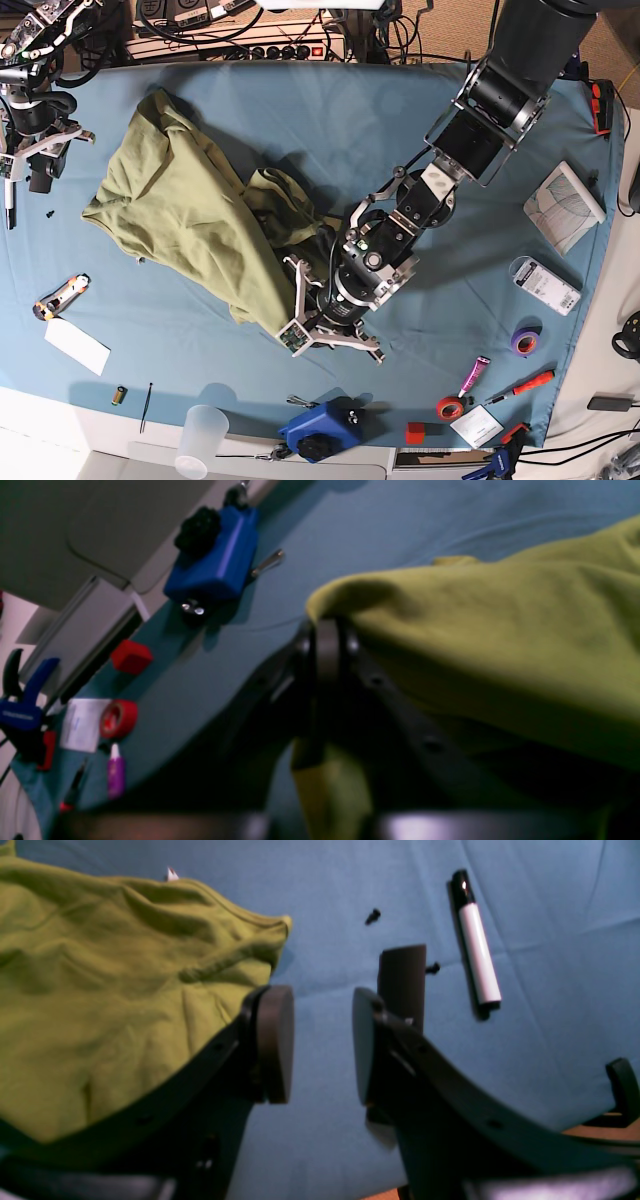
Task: Layout the t-shirt on the table in an organized manner, then fold the t-shirt properly
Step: 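Reach the left gripper to the bunched shirt fabric and grasp it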
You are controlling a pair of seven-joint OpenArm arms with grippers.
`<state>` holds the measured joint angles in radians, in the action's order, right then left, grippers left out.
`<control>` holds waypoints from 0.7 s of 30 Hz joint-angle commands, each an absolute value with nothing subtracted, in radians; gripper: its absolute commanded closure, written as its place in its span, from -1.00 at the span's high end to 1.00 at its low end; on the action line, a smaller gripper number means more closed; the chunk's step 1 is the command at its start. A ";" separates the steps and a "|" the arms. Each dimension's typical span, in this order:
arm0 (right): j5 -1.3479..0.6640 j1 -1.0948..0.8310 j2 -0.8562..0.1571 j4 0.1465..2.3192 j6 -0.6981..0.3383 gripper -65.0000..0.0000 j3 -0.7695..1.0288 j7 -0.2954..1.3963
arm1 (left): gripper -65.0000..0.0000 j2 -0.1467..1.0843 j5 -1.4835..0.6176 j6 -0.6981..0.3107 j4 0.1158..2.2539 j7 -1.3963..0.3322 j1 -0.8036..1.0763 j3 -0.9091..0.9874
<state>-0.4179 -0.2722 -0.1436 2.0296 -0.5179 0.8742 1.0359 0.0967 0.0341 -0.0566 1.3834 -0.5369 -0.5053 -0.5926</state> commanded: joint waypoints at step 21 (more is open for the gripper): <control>-0.427 -0.269 -0.159 2.049 -0.516 -0.38 0.878 0.994 | 0.11 0.103 0.173 0.105 1.725 -0.935 -0.482 -0.586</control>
